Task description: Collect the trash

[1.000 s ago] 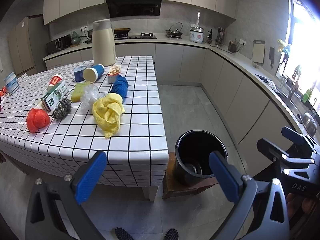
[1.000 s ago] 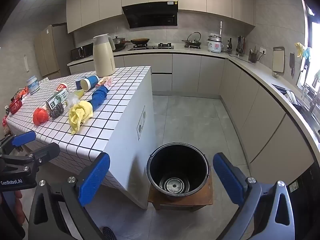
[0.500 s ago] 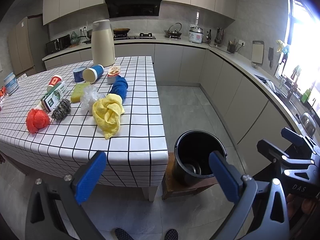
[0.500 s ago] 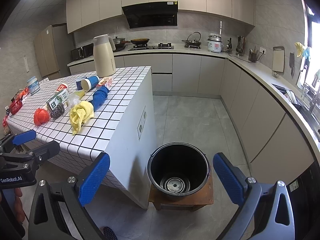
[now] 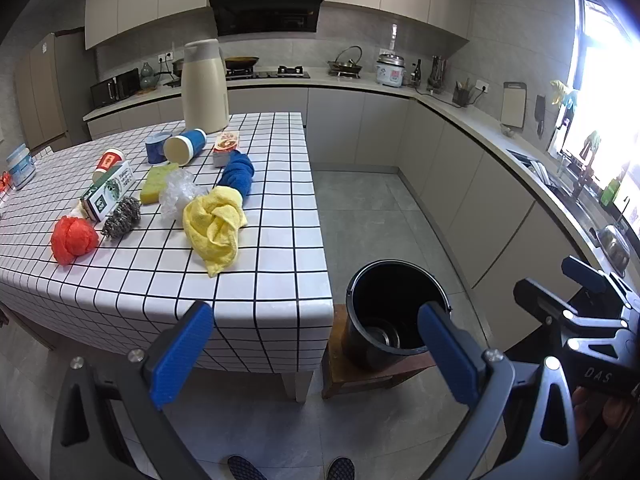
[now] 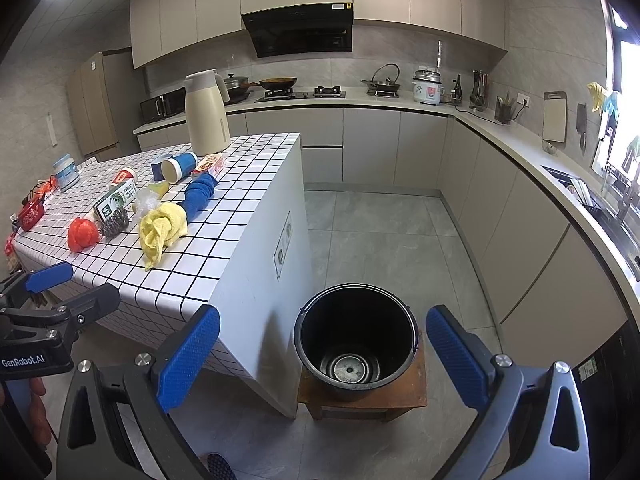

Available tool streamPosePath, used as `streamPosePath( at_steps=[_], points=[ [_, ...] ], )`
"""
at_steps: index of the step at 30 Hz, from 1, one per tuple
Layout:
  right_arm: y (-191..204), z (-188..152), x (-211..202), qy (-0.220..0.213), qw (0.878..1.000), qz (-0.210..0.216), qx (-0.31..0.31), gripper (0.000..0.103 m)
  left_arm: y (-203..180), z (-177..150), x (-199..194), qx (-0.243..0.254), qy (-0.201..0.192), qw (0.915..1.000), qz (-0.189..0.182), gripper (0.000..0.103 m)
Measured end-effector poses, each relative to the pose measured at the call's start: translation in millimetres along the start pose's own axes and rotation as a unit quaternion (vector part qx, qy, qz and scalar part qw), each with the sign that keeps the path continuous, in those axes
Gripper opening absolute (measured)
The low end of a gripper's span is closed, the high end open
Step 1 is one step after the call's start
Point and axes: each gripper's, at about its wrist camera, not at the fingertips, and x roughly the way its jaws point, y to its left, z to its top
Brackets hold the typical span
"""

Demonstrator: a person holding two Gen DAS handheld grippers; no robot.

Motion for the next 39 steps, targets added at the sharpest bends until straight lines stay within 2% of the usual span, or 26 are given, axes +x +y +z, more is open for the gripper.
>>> streamPosePath(
  at_steps=[39],
  points=[
    [-5.7, 3.3, 5.9, 0.005, 1.000, 0.001, 0.012, 0.103, -2.7, -0.1, -0.8, -0.010, 0.003, 0.9999, -0.007, 0.103]
  ],
)
